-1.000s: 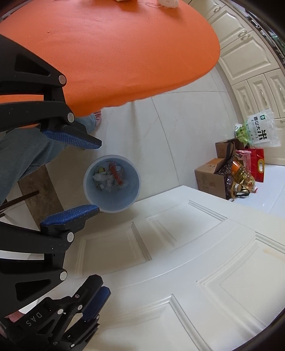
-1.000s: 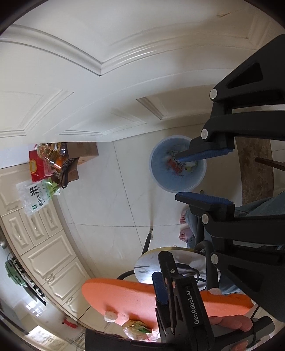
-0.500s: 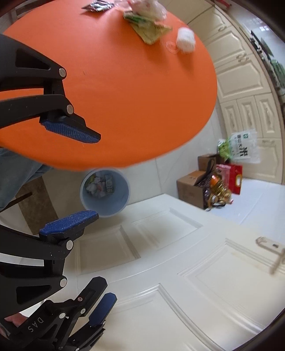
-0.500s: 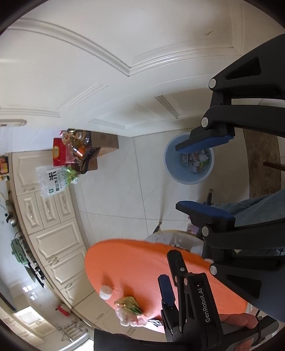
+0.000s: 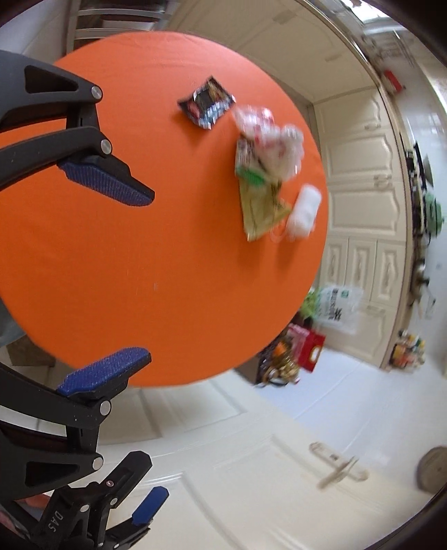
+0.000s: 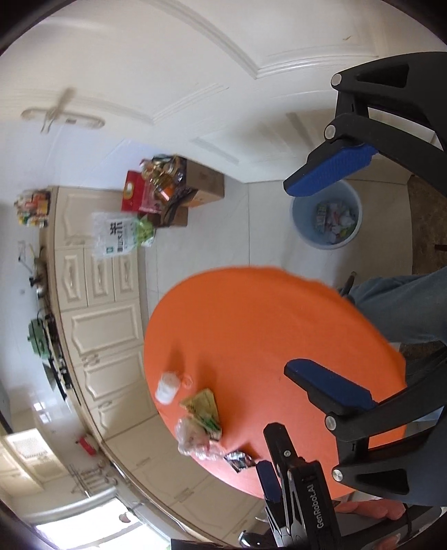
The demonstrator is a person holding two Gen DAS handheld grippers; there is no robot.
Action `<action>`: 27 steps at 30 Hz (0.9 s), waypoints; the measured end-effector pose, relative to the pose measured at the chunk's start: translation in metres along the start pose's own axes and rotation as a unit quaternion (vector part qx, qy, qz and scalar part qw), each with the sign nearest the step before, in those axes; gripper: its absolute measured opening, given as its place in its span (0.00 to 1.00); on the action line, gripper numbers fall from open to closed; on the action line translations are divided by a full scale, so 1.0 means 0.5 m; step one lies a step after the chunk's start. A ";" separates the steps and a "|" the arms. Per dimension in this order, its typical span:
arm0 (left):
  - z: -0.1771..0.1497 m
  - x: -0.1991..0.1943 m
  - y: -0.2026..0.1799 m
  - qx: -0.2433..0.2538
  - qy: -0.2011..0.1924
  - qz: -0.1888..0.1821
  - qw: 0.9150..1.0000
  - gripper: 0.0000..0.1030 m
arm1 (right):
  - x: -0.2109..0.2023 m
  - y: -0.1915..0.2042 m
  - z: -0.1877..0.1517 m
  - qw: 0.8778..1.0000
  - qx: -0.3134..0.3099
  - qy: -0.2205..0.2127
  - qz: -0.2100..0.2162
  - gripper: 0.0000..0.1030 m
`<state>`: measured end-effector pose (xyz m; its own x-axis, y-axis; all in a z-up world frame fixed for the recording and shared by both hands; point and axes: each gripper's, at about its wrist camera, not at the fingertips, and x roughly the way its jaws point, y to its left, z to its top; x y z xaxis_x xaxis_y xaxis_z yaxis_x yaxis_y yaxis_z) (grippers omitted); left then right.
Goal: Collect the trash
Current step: 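Move both open grippers back toward the orange table, then grasp the yellow paper bag with the right gripper and lift it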
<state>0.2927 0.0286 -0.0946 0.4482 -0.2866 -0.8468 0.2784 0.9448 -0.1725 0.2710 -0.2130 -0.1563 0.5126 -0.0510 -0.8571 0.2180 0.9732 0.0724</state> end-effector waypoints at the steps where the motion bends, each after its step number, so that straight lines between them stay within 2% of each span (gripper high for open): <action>1: -0.003 -0.015 0.028 -0.012 -0.004 0.004 1.000 0.83 | 0.007 0.021 0.008 1.000 -0.008 0.001 0.003 0.96; 6: -0.015 -0.075 0.134 -0.061 -0.020 0.032 0.997 0.84 | 0.069 0.120 0.056 0.999 -0.042 0.021 0.023 0.97; 12: -0.011 -0.091 0.223 -0.103 -0.022 0.052 0.993 0.85 | 0.158 0.219 0.113 0.995 -0.077 0.044 0.038 0.97; 18: 0.044 -0.055 0.301 -0.136 -0.009 0.065 0.988 0.85 | 0.266 0.295 0.176 0.992 -0.082 0.069 0.065 0.97; 25: 0.106 0.021 0.385 -0.167 0.010 0.074 0.983 0.85 | 0.408 0.353 0.240 0.989 -0.086 0.095 0.071 0.97; 27: 0.122 0.042 0.405 -0.171 0.014 0.071 0.983 0.85 | 0.439 0.360 0.251 0.988 -0.082 0.103 0.084 0.92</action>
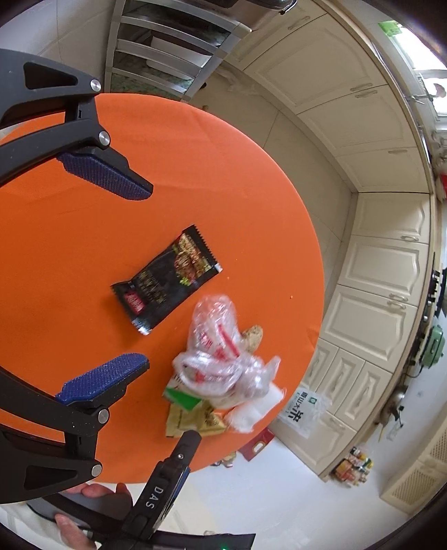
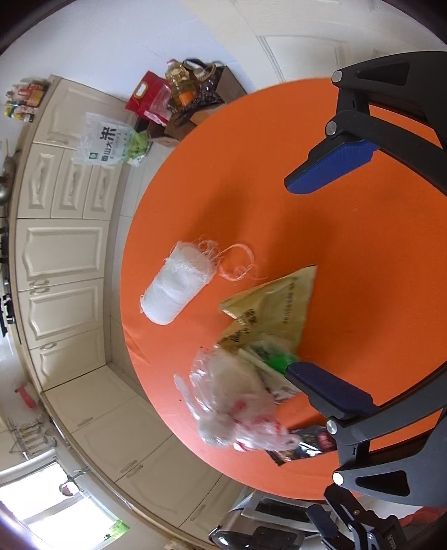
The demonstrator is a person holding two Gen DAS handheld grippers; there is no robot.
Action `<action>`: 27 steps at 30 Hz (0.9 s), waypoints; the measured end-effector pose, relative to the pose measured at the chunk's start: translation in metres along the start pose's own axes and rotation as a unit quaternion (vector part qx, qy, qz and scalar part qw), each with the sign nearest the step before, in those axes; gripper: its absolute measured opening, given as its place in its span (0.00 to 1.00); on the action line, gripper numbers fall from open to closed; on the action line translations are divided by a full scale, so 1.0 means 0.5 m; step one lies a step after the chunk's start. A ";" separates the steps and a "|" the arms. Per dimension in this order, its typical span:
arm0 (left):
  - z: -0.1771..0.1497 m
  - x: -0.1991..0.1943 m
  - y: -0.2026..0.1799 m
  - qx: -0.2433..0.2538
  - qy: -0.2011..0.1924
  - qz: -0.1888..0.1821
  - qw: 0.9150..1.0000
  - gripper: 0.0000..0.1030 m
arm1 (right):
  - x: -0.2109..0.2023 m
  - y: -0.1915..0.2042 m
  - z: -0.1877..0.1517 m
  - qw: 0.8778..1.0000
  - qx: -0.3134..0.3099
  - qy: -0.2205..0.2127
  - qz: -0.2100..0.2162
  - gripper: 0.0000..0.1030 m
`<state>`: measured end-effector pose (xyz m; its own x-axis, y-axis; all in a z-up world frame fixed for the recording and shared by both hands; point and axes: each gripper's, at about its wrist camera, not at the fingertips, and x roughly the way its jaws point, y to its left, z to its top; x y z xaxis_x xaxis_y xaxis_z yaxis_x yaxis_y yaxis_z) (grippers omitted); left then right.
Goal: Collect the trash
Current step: 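Grasp the yellow paper bag with the right gripper and lift it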
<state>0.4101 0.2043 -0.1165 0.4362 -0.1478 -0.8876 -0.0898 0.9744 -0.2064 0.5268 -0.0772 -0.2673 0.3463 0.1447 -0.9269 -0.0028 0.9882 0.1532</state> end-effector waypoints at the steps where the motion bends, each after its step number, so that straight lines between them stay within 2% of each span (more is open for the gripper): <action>1: 0.009 0.007 0.003 -0.002 0.001 -0.001 1.000 0.85 | 0.011 0.000 0.007 1.000 0.002 0.004 0.006 0.89; 3: 0.024 0.020 0.007 -0.005 0.002 0.002 1.000 0.85 | 0.034 -0.001 0.017 1.000 0.011 0.017 0.017 0.68; 7: 0.047 0.041 0.003 0.003 0.004 0.000 1.000 0.85 | 0.063 0.004 0.031 0.998 0.008 0.038 0.044 0.57; 9: 0.056 0.050 -0.004 0.005 0.005 -0.003 1.000 0.85 | 0.066 0.010 0.036 0.998 0.001 0.035 0.049 0.36; 13: 0.065 0.064 -0.033 0.021 0.008 -0.004 1.000 0.85 | 0.049 0.017 0.027 0.999 -0.012 0.024 0.037 0.33; 14: 0.064 0.064 -0.042 0.026 0.007 -0.004 1.000 0.85 | 0.042 0.015 0.022 0.999 -0.017 0.023 0.039 0.13; 17: 0.070 0.069 -0.064 0.037 0.006 -0.004 0.999 0.85 | 0.008 -0.010 0.008 0.998 -0.008 0.022 0.061 0.11; 20: 0.073 0.070 -0.083 0.045 0.010 -0.015 0.999 0.85 | -0.026 -0.040 -0.010 0.999 -0.007 0.004 0.046 0.11; 22: 0.073 0.070 -0.092 0.048 0.010 -0.016 0.999 0.85 | -0.043 -0.062 -0.026 0.999 -0.006 0.000 0.051 0.11; 25: 0.066 0.071 -0.105 0.055 0.007 -0.009 0.998 0.85 | -0.057 -0.094 -0.061 0.997 -0.006 0.015 0.072 0.10; 27: 0.058 0.074 -0.111 0.058 0.011 -0.013 0.998 0.85 | -0.059 -0.099 -0.084 0.998 -0.026 0.025 0.059 0.11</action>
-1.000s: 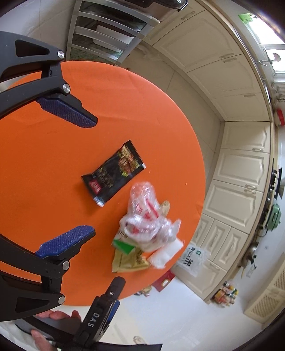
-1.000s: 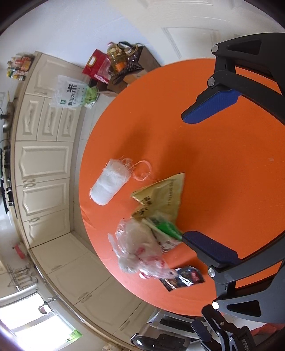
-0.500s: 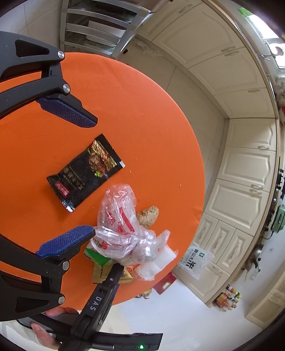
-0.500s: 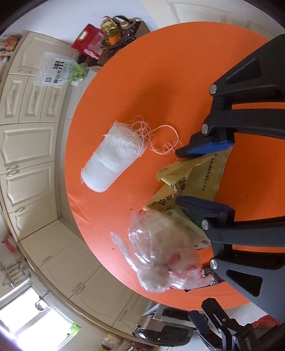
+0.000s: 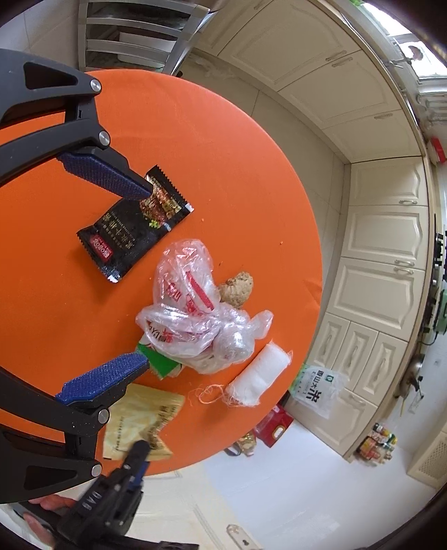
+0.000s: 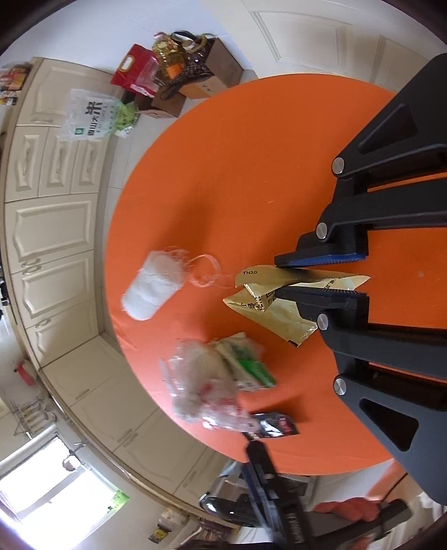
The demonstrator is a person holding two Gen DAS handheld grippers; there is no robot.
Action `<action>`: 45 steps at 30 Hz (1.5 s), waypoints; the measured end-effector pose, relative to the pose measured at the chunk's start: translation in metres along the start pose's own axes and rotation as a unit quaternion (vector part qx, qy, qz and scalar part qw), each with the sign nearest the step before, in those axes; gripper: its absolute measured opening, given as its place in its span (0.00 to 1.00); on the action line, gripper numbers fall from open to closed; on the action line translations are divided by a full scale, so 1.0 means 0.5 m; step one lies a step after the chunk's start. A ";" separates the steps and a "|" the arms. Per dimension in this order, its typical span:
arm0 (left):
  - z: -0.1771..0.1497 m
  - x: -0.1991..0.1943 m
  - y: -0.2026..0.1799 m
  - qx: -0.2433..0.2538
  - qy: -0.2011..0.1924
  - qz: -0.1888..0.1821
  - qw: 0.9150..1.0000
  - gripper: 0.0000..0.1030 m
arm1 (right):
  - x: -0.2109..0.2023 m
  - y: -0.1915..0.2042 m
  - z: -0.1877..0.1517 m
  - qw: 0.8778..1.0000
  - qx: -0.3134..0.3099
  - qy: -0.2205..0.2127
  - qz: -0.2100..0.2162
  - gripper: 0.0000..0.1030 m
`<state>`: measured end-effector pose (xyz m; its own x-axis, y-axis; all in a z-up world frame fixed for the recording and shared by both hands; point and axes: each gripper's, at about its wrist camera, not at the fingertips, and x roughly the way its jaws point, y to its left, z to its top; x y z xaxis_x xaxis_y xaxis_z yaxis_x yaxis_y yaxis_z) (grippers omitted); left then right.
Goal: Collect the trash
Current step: 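Grasp the yellow paper bag with the right gripper and lift it, then grasp the clear plastic bag with the left gripper and lift it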
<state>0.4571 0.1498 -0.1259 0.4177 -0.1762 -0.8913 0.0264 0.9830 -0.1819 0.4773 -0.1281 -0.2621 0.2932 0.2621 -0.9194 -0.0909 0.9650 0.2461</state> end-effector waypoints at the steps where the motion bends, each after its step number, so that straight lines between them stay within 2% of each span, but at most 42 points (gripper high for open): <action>1: -0.005 0.002 -0.001 0.000 0.003 -0.003 1.000 0.85 | 0.004 -0.001 -0.011 1.000 -0.006 0.004 -0.010 0.12; 5: -0.011 0.008 -0.002 -0.004 0.008 -0.005 1.000 0.85 | 0.032 0.004 -0.022 0.999 -0.022 0.020 -0.021 0.15; 7: -0.012 0.010 0.001 -0.006 0.010 -0.006 1.000 0.85 | 0.045 0.004 -0.014 0.999 -0.024 0.024 -0.018 0.23; 9: -0.014 0.010 0.002 -0.009 0.010 -0.005 1.000 0.85 | 0.064 0.011 -0.007 0.999 -0.025 0.028 -0.020 0.45; 10: -0.014 0.010 0.004 -0.011 0.010 -0.005 1.000 0.85 | 0.072 0.016 -0.004 0.999 -0.032 0.026 -0.020 0.49; 12: -0.013 0.011 0.009 -0.016 0.011 -0.003 1.000 0.85 | 0.082 0.031 -0.008 0.998 -0.044 0.019 -0.032 0.51; 13: -0.013 0.012 0.011 -0.018 0.011 -0.002 1.000 0.85 | 0.082 0.037 -0.011 0.998 -0.050 0.009 -0.041 0.50; 14: -0.012 0.013 0.012 -0.018 0.012 -0.001 1.000 0.85 | 0.083 0.044 -0.014 0.997 -0.058 0.008 -0.047 0.42; 15: -0.011 0.012 0.012 -0.018 0.013 0.000 1.000 0.85 | 0.078 0.046 -0.016 0.997 -0.060 -0.001 -0.054 0.29; 18: -0.001 0.013 0.008 -0.019 0.011 -0.001 1.000 0.85 | 0.064 0.035 -0.019 0.998 -0.040 -0.003 -0.039 0.28; 21: 0.015 0.019 -0.006 -0.016 0.009 -0.006 1.000 0.85 | 0.048 0.029 -0.020 0.998 -0.037 -0.015 -0.048 0.28; 24: 0.039 0.034 -0.039 0.002 0.011 -0.013 1.000 0.85 | 0.035 0.007 -0.013 0.999 -0.021 -0.019 -0.033 0.28; 30: 0.079 0.086 -0.085 0.030 0.024 0.005 0.999 0.85 | 0.017 -0.017 0.017 0.998 -0.011 -0.039 -0.043 0.28; 35: 0.111 0.139 -0.095 0.035 0.028 0.042 0.998 0.85 | 0.031 -0.043 0.052 0.998 -0.002 -0.042 -0.045 0.28; 39: 0.123 0.176 -0.091 0.032 0.042 0.000 0.999 0.84 | 0.054 -0.059 0.069 0.998 0.005 -0.034 -0.045 0.28; 41: 0.126 0.196 -0.089 0.041 0.048 -0.012 0.998 0.76 | 0.064 -0.061 0.069 0.999 0.006 -0.030 -0.045 0.28; 44: 0.121 0.181 -0.093 0.056 0.021 0.002 0.998 0.62 | 0.078 -0.065 0.068 0.999 0.007 -0.023 -0.040 0.28; 45: 0.118 0.177 -0.097 0.062 0.016 0.007 0.998 0.60 | 0.082 -0.065 0.067 0.999 0.007 -0.021 -0.039 0.28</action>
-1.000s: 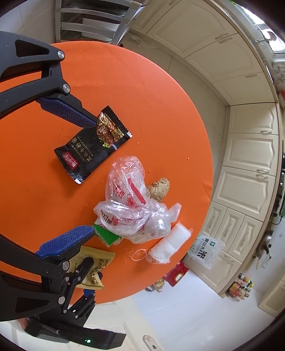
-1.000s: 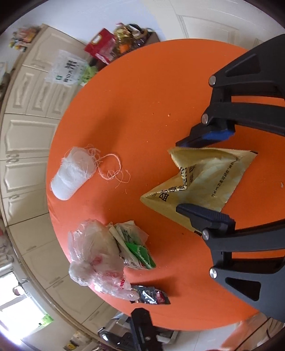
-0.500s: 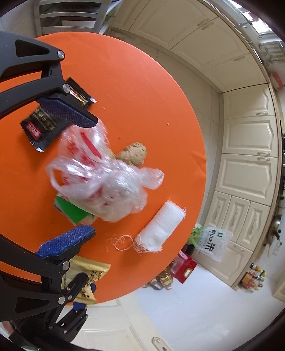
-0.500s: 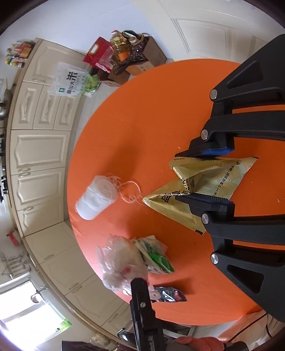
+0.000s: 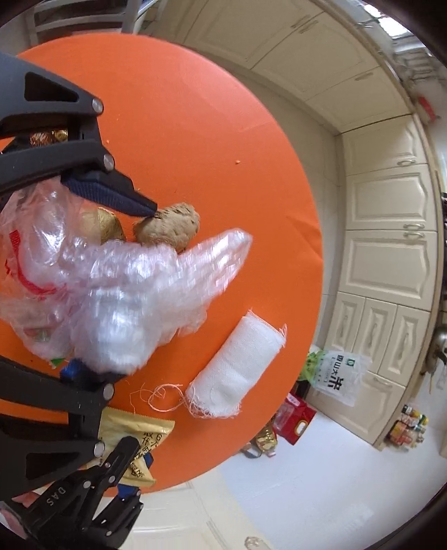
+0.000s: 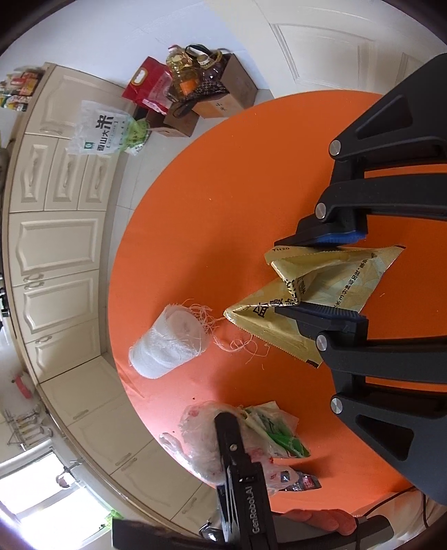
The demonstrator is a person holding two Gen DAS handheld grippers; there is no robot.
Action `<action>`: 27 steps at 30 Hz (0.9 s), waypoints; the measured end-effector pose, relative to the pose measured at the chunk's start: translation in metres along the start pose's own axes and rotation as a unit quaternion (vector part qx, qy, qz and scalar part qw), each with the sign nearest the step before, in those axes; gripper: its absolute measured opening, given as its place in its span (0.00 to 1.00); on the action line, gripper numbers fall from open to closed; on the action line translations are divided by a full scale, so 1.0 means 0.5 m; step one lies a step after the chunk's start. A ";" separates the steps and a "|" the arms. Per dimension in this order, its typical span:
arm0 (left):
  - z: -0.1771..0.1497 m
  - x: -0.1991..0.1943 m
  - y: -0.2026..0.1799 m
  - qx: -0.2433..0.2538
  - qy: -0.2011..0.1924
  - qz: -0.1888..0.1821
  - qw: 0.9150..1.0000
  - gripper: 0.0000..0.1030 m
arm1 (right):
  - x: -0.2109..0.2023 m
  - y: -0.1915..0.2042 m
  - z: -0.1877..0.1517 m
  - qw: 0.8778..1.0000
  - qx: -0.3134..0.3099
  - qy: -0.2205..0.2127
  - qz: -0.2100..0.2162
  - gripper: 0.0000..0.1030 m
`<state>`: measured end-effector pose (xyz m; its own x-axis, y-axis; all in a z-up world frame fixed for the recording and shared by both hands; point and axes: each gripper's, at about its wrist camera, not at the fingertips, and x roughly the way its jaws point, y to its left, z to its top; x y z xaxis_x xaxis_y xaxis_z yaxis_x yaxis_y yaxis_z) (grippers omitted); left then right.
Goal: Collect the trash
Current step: 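Grasp the clear plastic bag with the left gripper and lift it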
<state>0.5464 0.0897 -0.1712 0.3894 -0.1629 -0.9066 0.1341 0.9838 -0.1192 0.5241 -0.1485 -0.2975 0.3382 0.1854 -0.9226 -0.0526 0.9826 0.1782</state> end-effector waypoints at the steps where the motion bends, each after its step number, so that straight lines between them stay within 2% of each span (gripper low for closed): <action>1: -0.003 -0.005 -0.002 0.001 -0.006 0.005 1.000 0.58 | 0.001 0.000 -0.002 1.000 0.001 -0.001 0.000 0.28; 4: -0.012 -0.018 -0.008 0.004 -0.014 -0.005 1.000 0.40 | -0.002 -0.009 -0.001 1.000 0.009 -0.002 0.007 0.28; 9: -0.037 -0.041 -0.016 0.011 -0.027 0.021 0.999 0.38 | -0.027 -0.019 -0.004 1.000 0.017 -0.009 0.012 0.28; 12: -0.051 -0.052 -0.027 0.004 -0.027 0.020 0.999 0.36 | -0.041 -0.022 -0.008 1.000 0.020 -0.011 0.012 0.28; 15: -0.069 -0.082 -0.043 0.003 -0.040 0.033 0.999 0.36 | -0.065 -0.021 -0.015 1.000 0.023 -0.015 0.013 0.28; 27: -0.181 -0.219 -0.115 0.030 -0.073 0.011 0.997 0.36 | -0.193 -0.034 -0.073 0.998 0.036 -0.050 0.001 0.28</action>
<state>0.4137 0.0576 -0.1018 0.5203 -0.1544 -0.8399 0.1757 0.9818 -0.0716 0.4581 -0.1826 -0.2241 0.4301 0.1825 -0.8841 0.0132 0.9780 0.2083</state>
